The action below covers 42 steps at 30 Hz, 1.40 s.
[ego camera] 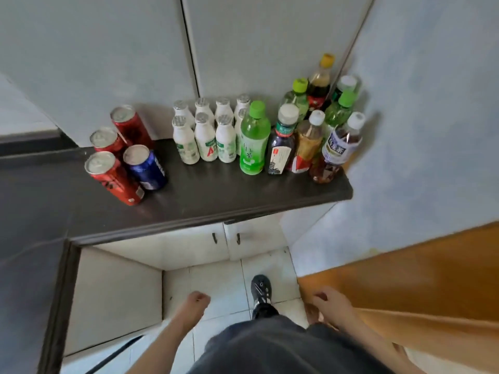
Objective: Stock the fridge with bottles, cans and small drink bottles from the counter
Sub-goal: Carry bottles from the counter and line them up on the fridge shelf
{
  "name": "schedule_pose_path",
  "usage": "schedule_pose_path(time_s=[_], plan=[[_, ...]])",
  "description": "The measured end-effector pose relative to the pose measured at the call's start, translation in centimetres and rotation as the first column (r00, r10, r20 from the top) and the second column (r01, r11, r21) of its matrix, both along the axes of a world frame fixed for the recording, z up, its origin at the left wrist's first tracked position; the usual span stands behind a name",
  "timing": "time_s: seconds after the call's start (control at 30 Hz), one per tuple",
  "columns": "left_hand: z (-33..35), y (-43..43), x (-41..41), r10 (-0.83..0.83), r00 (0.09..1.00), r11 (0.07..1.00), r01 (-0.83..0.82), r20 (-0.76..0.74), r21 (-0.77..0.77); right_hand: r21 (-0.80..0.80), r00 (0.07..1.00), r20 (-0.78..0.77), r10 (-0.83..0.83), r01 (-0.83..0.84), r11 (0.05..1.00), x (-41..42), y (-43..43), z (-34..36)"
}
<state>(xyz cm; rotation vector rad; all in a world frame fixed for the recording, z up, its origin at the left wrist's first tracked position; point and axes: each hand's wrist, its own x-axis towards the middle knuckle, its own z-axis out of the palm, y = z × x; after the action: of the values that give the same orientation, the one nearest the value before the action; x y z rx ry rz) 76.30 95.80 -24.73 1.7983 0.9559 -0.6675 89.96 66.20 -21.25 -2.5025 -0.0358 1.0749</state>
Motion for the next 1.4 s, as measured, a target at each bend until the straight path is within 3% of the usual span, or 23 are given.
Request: schedule_pose_path(time_s=[0.1, 0.23, 0.37, 0.47, 0.7, 0.9, 1.2, 1.4], plan=[[1.8, -1.2, 5.8, -0.023, 0.988, 1.000, 0.023, 0.154, -0.001, 0.254, 0.955, 0.176, -0.239, 0.191, 0.948, 5.8, 1.1, 2.1], [6.5, -1.5, 14.6, 0.021, 0.907, 0.997, -0.053, 0.420, 0.064, 0.504, 0.758, 0.426, -0.495, 0.255, 0.825, 12.6, 3.8, 5.4], [12.0, -2.0, 21.4, 0.076, 0.683, 0.970, -0.219, 0.727, 0.105, 0.668, 0.560, 0.508, -0.655, 0.224, 0.710, 17.8, 6.0, 8.6], [15.0, -2.9, 24.9, 0.045, 0.519, 0.950, -0.288, 0.853, 0.125, 0.711, 0.472, 0.543, -0.695, 0.182, 0.679, 20.3, 6.8, 10.2], [17.2, -5.6, 30.6, -0.172, 0.379, 0.906, -0.301, 0.909, 0.297, 0.732, 0.553, 0.514, -0.656, 0.116, 0.672, 23.3, 7.6, 10.9], [16.7, -7.0, 33.5, 0.054, 0.486, 0.942, -0.315, 0.872, 0.118, 0.732, 0.642, 0.541, -0.543, -0.040, 0.680, 24.7, 7.5, 11.2], [15.5, -7.0, 33.7, -0.010, 0.439, 0.902, -0.383, 0.898, 0.197, 0.795, 0.679, 0.477, -0.558, -0.062, 0.603, 24.5, 8.0, 10.6], [14.4, -7.6, 32.4, -0.127, 0.413, 0.888, -0.358, 0.902, 0.289, 0.768, 0.659, 0.509, -0.554, -0.058, 0.637, 24.4, 8.1, 10.5]])
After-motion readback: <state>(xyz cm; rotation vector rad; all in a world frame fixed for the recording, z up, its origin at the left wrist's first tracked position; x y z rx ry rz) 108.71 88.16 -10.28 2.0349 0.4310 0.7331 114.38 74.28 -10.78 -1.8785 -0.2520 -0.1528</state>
